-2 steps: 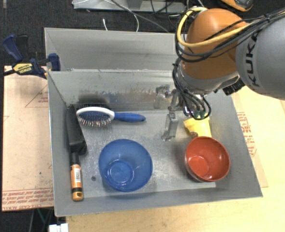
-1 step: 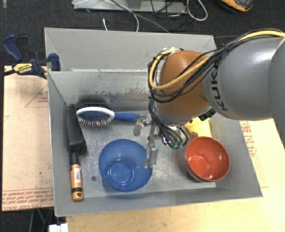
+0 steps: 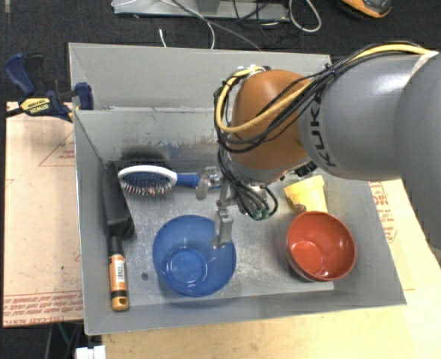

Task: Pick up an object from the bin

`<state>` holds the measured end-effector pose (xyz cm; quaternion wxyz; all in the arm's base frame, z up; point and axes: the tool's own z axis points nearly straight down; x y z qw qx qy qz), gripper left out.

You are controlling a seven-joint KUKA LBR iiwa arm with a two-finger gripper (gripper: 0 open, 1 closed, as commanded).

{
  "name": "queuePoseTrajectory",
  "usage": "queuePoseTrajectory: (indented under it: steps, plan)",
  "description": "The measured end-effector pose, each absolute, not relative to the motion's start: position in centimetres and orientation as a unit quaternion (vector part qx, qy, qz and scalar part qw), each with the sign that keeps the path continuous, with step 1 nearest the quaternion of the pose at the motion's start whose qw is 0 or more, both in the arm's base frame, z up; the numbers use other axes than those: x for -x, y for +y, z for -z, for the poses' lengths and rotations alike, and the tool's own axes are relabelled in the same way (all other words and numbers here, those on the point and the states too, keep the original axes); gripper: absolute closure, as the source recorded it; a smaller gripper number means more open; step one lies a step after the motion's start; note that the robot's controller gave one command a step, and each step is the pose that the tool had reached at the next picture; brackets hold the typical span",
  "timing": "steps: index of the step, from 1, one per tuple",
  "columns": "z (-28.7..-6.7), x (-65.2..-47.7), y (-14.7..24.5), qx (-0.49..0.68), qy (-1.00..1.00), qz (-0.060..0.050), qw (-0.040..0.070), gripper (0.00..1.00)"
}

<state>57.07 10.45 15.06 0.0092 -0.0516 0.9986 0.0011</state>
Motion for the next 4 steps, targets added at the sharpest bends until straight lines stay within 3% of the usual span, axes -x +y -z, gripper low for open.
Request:
queuePoseTrajectory:
  steps: [1,2,3,4]
  plan:
    - [-8.1,-48.6,10.2,0.103,0.995,-0.003,0.019,0.0]
    - [-8.0,-48.6,10.7,0.112,0.993,-0.002,0.024,0.0]
    - [-10.5,-51.4,10.3,0.158,0.987,-0.002,0.031,1.0]
    - [-10.5,-51.4,10.3,0.158,0.987,-0.003,0.031,1.0]
